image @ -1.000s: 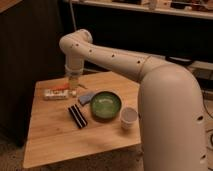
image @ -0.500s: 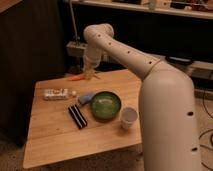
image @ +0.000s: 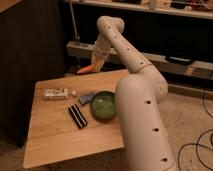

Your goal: Place the pepper on the white sponge

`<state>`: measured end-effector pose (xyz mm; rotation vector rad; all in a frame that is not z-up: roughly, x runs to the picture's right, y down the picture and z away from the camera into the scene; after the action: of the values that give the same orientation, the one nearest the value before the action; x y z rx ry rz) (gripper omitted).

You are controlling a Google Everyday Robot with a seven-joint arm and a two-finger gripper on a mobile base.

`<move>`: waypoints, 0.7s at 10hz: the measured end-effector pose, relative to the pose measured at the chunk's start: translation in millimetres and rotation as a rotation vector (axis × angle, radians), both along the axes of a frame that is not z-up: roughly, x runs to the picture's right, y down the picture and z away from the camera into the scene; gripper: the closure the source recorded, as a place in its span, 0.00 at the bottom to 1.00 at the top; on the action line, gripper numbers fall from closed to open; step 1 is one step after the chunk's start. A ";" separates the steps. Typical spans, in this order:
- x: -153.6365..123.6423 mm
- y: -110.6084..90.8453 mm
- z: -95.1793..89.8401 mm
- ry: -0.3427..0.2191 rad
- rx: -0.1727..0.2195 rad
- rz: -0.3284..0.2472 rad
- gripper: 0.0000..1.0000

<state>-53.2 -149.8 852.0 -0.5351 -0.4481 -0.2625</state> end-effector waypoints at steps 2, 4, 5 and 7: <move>-3.8 7.1 2.3 -0.020 0.002 -0.050 1.00; -12.4 23.5 -5.6 -0.039 0.009 -0.095 1.00; -17.1 32.3 -10.8 -0.046 0.014 -0.116 1.00; -33.0 56.8 -22.2 -0.052 0.028 -0.158 1.00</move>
<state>-86.1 -93.0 829.9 -0.5375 -0.4529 -0.4348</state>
